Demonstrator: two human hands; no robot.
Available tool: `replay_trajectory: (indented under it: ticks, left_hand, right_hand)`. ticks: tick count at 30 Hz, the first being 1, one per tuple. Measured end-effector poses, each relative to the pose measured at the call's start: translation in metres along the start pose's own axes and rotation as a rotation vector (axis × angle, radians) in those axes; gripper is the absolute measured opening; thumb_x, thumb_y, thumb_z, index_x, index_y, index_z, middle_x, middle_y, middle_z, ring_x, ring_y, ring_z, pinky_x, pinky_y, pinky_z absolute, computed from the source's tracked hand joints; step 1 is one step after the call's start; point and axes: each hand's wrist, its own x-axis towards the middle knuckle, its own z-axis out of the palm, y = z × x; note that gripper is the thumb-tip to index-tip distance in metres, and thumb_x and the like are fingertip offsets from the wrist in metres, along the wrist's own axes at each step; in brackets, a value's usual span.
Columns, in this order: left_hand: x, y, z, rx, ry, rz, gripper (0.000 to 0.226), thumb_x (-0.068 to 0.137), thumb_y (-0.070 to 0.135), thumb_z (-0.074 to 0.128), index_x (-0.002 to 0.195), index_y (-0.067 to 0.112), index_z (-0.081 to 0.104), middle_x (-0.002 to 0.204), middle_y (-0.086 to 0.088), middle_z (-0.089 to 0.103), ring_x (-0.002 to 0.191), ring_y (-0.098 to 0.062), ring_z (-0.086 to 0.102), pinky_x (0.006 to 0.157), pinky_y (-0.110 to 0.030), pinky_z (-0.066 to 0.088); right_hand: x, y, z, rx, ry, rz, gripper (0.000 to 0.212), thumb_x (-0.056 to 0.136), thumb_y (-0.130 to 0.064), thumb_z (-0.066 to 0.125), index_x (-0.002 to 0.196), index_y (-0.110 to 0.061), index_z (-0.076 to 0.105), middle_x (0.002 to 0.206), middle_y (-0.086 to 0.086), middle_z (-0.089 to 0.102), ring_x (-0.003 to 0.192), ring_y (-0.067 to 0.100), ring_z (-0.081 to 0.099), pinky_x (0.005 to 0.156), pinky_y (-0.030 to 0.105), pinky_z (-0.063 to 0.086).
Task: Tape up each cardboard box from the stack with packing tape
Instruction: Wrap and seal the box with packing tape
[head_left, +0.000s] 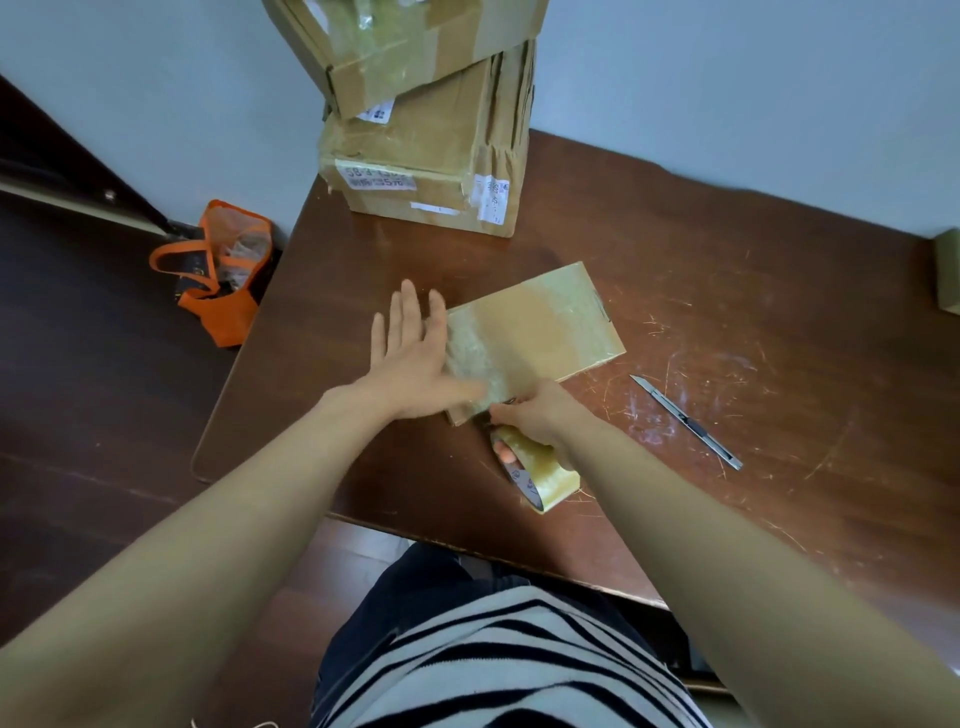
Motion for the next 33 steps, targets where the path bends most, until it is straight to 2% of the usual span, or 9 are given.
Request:
replay_trajectory:
  ticks: [3, 7, 11, 14, 18, 22, 25, 29, 33]
  left_hand:
    - [0.016, 0.034, -0.001, -0.046, 0.318, 0.02, 0.079, 0.097, 0.049, 0.031, 0.152, 0.009, -0.008, 0.159, -0.011, -0.016, 0.147, -0.022, -0.016, 0.117, -0.038, -0.011]
    - [0.027, 0.047, 0.045, 0.208, 0.432, 0.032, 0.081, 0.09, 0.058, -0.007, 0.151, 0.006, -0.008, 0.161, -0.013, -0.006, 0.148, -0.024, -0.007, 0.119, -0.038, -0.006]
    - [0.031, 0.046, 0.05, 0.245, 0.405, 0.015, 0.082, 0.089, 0.061, -0.006, 0.15, 0.005, -0.012, 0.16, -0.014, -0.011, 0.148, -0.025, -0.011, 0.117, -0.038, -0.01]
    - [0.023, 0.039, 0.06, 0.304, 0.478, 0.081, 0.076, 0.091, 0.055, -0.009, 0.147, 0.003, -0.01, 0.16, -0.016, -0.002, 0.148, -0.025, -0.001, 0.118, -0.035, -0.009]
    - [0.019, 0.035, 0.059, 0.379, 0.355, 0.132, 0.075, 0.091, 0.051, -0.008, 0.148, 0.003, -0.016, 0.159, -0.016, -0.012, 0.148, -0.024, -0.011, 0.117, -0.035, -0.014]
    - [0.025, 0.025, 0.05, 0.361, 0.482, 0.065, 0.081, 0.093, 0.057, 0.0, 0.151, 0.0, 0.004, 0.16, -0.018, 0.002, 0.148, -0.027, 0.003, 0.119, -0.037, 0.0]
    - [0.026, 0.022, 0.05, 0.361, 0.371, 0.008, 0.082, 0.093, 0.059, 0.002, 0.151, 0.001, -0.004, 0.16, -0.018, -0.006, 0.148, -0.027, -0.005, 0.119, -0.037, -0.004]
    - [0.02, 0.025, 0.058, 0.423, 0.415, 0.124, 0.084, 0.093, 0.06, 0.002, 0.15, -0.001, 0.007, 0.159, -0.019, 0.008, 0.148, -0.028, 0.009, 0.119, -0.035, 0.0]
    - [0.021, 0.017, 0.054, 0.417, 0.337, 0.169, 0.089, 0.09, 0.064, 0.004, 0.151, 0.0, 0.01, 0.159, -0.017, 0.008, 0.148, -0.027, 0.008, 0.12, -0.036, 0.004]
  right_hand:
    - [0.002, -0.002, -0.001, 0.111, -0.064, 0.025, 0.002, 0.091, -0.001, 0.052, 0.091, 0.0, 0.05, 0.042, 0.01, 0.055, 0.032, 0.019, 0.052, 0.04, 0.021, 0.043]
    - [0.004, 0.005, -0.002, 0.203, -0.124, 0.012, 0.009, 0.089, 0.008, 0.046, 0.092, 0.0, 0.049, 0.059, 0.019, 0.057, 0.042, 0.024, 0.055, 0.049, 0.03, 0.051]
    - [0.007, 0.012, -0.004, 0.242, -0.175, -0.033, 0.009, 0.089, 0.008, 0.047, 0.091, 0.002, 0.052, 0.06, 0.02, 0.058, 0.047, 0.025, 0.057, 0.05, 0.031, 0.052]
    - [0.009, 0.014, -0.005, 0.189, -0.197, -0.051, 0.009, 0.084, 0.009, 0.051, 0.082, 0.003, 0.057, 0.061, 0.019, 0.06, 0.049, 0.024, 0.058, 0.055, 0.03, 0.052]
    - [0.002, 0.018, -0.005, 0.21, -0.242, -0.07, 0.001, 0.079, 0.003, 0.061, 0.079, 0.002, 0.061, 0.066, 0.018, 0.06, 0.051, 0.022, 0.057, 0.056, 0.03, 0.051]
    - [0.002, 0.019, -0.006, 0.189, -0.24, -0.091, 0.014, 0.077, 0.009, 0.061, 0.09, 0.004, 0.06, 0.067, 0.019, 0.056, 0.048, 0.021, 0.055, 0.055, 0.03, 0.05]
    - [0.003, 0.021, -0.005, 0.209, -0.227, -0.083, 0.01, 0.076, 0.009, 0.061, 0.083, 0.001, 0.061, 0.066, 0.019, 0.058, 0.048, 0.021, 0.055, 0.056, 0.031, 0.051]
    - [0.003, 0.02, -0.007, 0.24, -0.257, -0.093, 0.007, 0.078, 0.009, 0.063, 0.078, 0.001, 0.062, 0.066, 0.017, 0.059, 0.049, 0.019, 0.057, 0.054, 0.028, 0.053]
    - [0.002, 0.024, -0.009, 0.32, -0.275, -0.078, 0.017, 0.081, 0.004, 0.067, 0.097, -0.002, 0.063, 0.07, 0.014, 0.065, 0.057, 0.021, 0.062, 0.063, 0.031, 0.056]
